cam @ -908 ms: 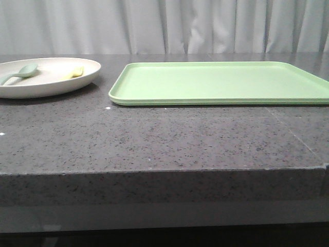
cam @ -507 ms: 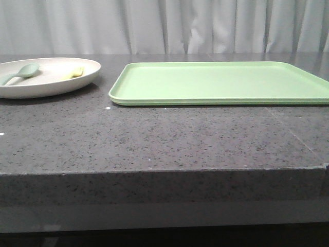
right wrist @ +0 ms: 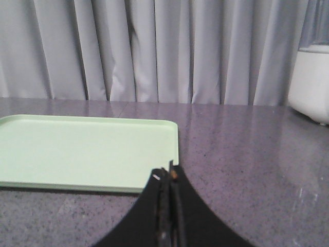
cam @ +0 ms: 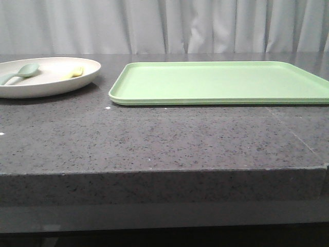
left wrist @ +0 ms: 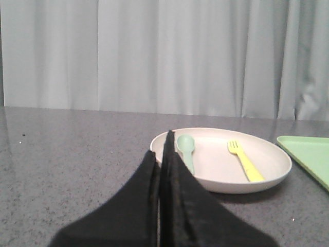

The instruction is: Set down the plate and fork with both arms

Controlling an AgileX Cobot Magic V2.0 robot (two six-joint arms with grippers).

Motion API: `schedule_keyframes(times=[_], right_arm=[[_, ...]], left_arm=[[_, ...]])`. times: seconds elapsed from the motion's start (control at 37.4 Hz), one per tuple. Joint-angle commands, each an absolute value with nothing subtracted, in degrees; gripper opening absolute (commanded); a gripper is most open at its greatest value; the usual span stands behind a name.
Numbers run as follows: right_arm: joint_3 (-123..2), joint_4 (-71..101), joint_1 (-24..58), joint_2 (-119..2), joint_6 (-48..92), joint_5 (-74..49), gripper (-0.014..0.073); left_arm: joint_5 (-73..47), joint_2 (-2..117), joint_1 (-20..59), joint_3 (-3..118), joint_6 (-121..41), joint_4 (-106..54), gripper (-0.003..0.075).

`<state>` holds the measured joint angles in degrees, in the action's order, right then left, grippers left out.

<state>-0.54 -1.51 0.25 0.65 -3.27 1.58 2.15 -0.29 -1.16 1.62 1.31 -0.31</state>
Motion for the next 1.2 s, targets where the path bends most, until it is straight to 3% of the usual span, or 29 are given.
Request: schedule_keyframes(times=[0.0,0.29,0.51,0.77,1.18], right_arm=[[-6.7,-2.0,0.3,1.7,-2.7,2.9,-0.0068],[-22.4,-2.0,0.3,-2.6,-2.7,-12.9,-0.0068],[-32.6,-2.0,0.3,-14.7,-2.7,-22.8,-0.0068],[-34.0,-2.0,0.3,-24.1,-2.7,-22.5,-0.0068],[-34.0,-2.0,0.3,-26.3,-2.7,-19.7,-0.0068]], left_arm=[[5.5,-1.3,-1.1,7.4,1.8,-1.9,-0.0018],[-14.1,6.8,-1.1,28.7,1.8,-3.1,-0.0018],[-24.9,18.1,-1.1,41.1,1.8,-3.1,-0.0018],[-24.6,24.5,-1.1,41.2,1.8,-3.1,-0.0018],[-24.6,27.2,-1.1,41.2,1.8,-3.1,-0.0018]])
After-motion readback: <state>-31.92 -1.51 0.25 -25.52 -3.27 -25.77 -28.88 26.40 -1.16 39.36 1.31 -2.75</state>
